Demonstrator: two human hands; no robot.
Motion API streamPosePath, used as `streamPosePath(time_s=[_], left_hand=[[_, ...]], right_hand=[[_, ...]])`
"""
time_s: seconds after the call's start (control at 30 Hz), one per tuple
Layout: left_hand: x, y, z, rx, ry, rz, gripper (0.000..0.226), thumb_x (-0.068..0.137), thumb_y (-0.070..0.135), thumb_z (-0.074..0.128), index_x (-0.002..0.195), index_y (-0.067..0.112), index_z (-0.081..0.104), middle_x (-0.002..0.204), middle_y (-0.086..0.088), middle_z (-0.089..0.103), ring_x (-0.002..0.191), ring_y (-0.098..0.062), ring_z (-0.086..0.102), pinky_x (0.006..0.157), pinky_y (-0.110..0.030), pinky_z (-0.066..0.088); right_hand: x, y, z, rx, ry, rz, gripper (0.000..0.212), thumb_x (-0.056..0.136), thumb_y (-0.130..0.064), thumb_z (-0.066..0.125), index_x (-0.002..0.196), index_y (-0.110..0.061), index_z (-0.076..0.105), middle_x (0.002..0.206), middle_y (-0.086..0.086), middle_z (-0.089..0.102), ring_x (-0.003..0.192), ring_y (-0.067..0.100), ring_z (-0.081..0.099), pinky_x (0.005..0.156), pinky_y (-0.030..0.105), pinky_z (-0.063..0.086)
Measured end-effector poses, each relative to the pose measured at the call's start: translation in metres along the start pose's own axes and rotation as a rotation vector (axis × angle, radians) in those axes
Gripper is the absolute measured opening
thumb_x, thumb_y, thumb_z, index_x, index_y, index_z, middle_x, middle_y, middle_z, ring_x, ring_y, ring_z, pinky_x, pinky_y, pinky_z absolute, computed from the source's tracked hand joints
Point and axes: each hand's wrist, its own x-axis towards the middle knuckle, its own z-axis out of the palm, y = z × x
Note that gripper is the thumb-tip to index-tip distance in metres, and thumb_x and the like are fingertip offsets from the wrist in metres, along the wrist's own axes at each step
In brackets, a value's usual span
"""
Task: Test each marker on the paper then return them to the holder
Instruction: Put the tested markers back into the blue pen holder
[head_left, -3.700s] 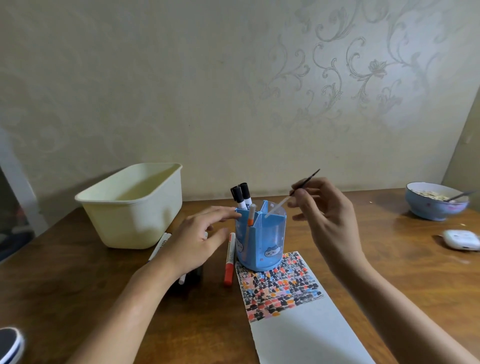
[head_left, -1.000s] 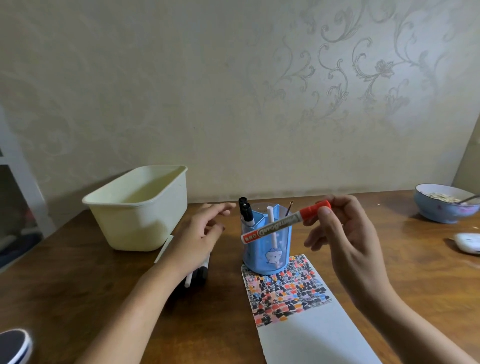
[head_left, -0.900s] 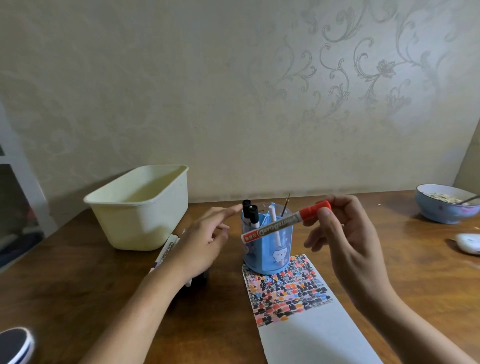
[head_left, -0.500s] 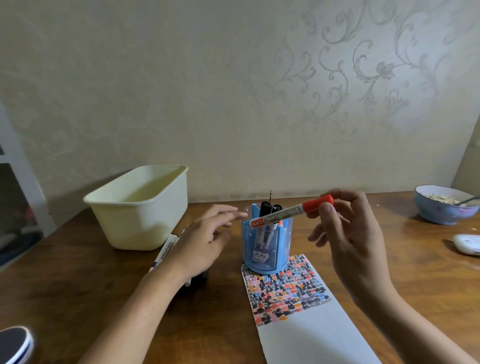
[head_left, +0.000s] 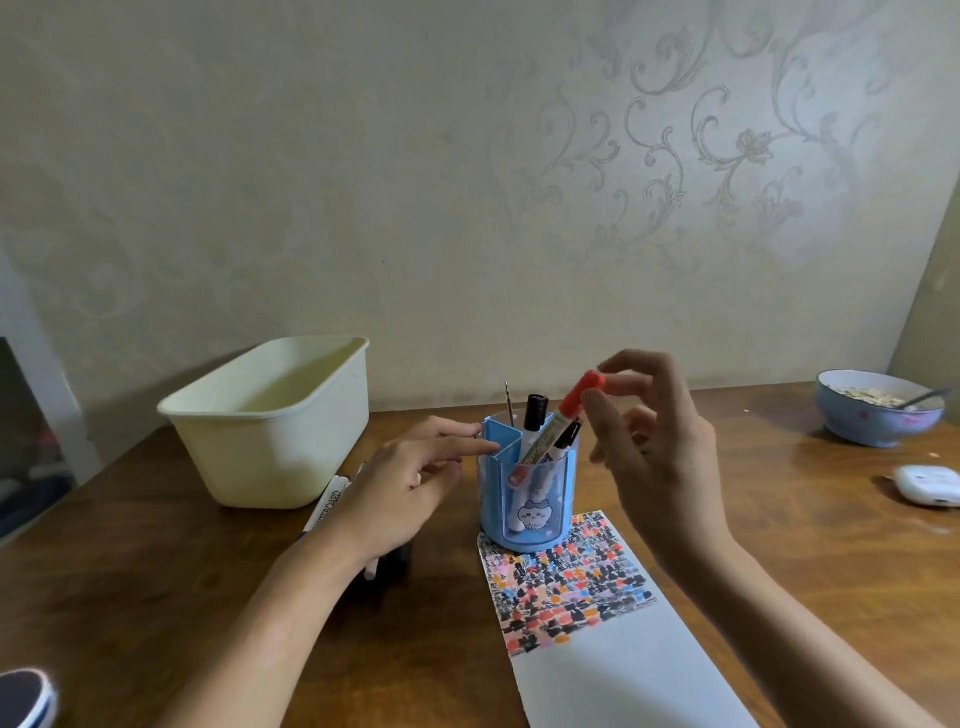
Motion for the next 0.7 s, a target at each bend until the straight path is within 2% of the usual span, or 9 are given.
streamPosePath(time_s=[0.07, 0.17, 0.27, 0.33, 0.47, 0.53, 0.6, 0.7], left_hand=[[0.0, 0.0, -0.001, -0.017, -0.006, -0.016, 0.046, 0.099, 0.003, 0.053, 0.117, 0.042, 0.07, 0.133, 0.028, 0.053, 0.124, 0.002, 0.05, 0.1, -0.019, 0.045], [-0.001, 0.001, -0.001, -0.014, -0.013, -0.024, 0.049, 0.099, 0.003, 0.052, 0.118, 0.045, 0.068, 0.132, 0.032, 0.052, 0.124, 0.003, 0.051, 0.102, -0.018, 0.044], [-0.001, 0.003, -0.004, 0.011, -0.015, -0.02, 0.049, 0.099, 0.002, 0.051, 0.121, 0.044, 0.066, 0.131, 0.031, 0.053, 0.121, 0.003, 0.052, 0.099, -0.015, 0.044], [-0.001, 0.001, -0.005, 0.021, -0.02, -0.02, 0.05, 0.099, 0.003, 0.051, 0.126, 0.043, 0.063, 0.129, 0.028, 0.056, 0.117, 0.002, 0.054, 0.098, -0.018, 0.046], [-0.002, 0.0, -0.012, -0.001, -0.011, -0.065, 0.049, 0.1, 0.007, 0.052, 0.127, 0.046, 0.06, 0.125, 0.027, 0.059, 0.113, 0.004, 0.056, 0.094, -0.021, 0.048], [-0.003, -0.005, -0.016, 0.026, -0.001, -0.097, 0.05, 0.099, 0.005, 0.053, 0.124, 0.048, 0.061, 0.124, 0.026, 0.059, 0.112, 0.003, 0.056, 0.094, -0.021, 0.048], [-0.004, -0.017, -0.02, 0.128, -0.032, -0.138, 0.052, 0.097, 0.002, 0.055, 0.113, 0.051, 0.063, 0.121, 0.026, 0.059, 0.113, 0.003, 0.055, 0.099, -0.026, 0.047], [-0.007, -0.037, -0.023, 0.339, -0.183, -0.235, 0.053, 0.093, 0.004, 0.056, 0.093, 0.057, 0.061, 0.122, 0.02, 0.056, 0.119, -0.004, 0.05, 0.106, -0.036, 0.043]], right_hand=[[-0.001, 0.002, 0.003, -0.081, -0.046, -0.043, 0.022, 0.094, -0.035, 0.059, 0.115, -0.036, 0.052, 0.101, -0.016, 0.07, 0.066, 0.005, 0.066, 0.055, 0.028, 0.058], [-0.005, 0.007, 0.007, -0.197, -0.129, -0.116, 0.029, 0.094, -0.036, 0.052, 0.123, -0.034, 0.057, 0.109, -0.019, 0.067, 0.069, -0.001, 0.062, 0.057, 0.013, 0.049], [-0.01, 0.009, 0.01, -0.297, -0.227, -0.19, 0.032, 0.095, -0.033, 0.05, 0.125, -0.033, 0.063, 0.121, -0.012, 0.06, 0.07, 0.001, 0.058, 0.061, 0.012, 0.047], [-0.015, 0.009, 0.011, -0.369, -0.28, -0.232, 0.038, 0.094, -0.036, 0.048, 0.129, -0.035, 0.062, 0.129, -0.008, 0.054, 0.07, 0.001, 0.056, 0.06, 0.015, 0.05], [-0.019, 0.008, 0.008, -0.382, -0.273, -0.257, 0.043, 0.097, -0.04, 0.048, 0.138, -0.033, 0.057, 0.139, 0.0, 0.05, 0.07, -0.001, 0.052, 0.059, 0.02, 0.055], [-0.021, 0.008, 0.006, -0.343, -0.253, -0.26, 0.044, 0.098, -0.042, 0.045, 0.139, -0.028, 0.056, 0.137, 0.002, 0.051, 0.07, -0.002, 0.052, 0.059, 0.018, 0.053], [-0.026, 0.008, 0.003, -0.308, -0.24, -0.234, 0.037, 0.1, -0.037, 0.048, 0.132, -0.024, 0.06, 0.131, 0.001, 0.053, 0.071, 0.002, 0.056, 0.058, 0.017, 0.05], [-0.037, 0.01, 0.0, -0.275, -0.262, -0.191, 0.028, 0.096, -0.024, 0.059, 0.124, -0.024, 0.062, 0.123, -0.004, 0.054, 0.068, 0.004, 0.059, 0.055, 0.02, 0.051]])
